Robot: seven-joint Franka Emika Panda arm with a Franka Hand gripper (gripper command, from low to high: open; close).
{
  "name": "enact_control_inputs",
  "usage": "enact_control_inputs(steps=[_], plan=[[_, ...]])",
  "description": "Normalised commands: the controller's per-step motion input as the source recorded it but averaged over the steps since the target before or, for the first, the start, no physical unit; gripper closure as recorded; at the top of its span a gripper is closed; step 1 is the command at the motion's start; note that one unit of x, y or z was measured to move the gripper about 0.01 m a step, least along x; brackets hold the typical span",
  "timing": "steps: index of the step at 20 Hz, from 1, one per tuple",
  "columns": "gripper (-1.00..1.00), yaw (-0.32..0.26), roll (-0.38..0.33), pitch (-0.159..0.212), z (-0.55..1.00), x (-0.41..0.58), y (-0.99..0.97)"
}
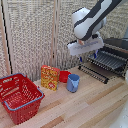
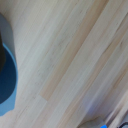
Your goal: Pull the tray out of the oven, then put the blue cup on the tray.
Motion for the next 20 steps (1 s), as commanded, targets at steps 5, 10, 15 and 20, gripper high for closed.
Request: enact_control_inputs(steps=[5,10,15,20], plan=[[-1.0,-0.042,0.137,0.041,-0.2,0.05,0.09],[-1.0,-0.002,0.201,0.012,-0.07,0.055,0.13],[-1.0,0.0,0.168,0.0,-0.25,0.019,0.21],[-1.0,0.012,0.108,0.0,-0.44,-0.042,0.07]])
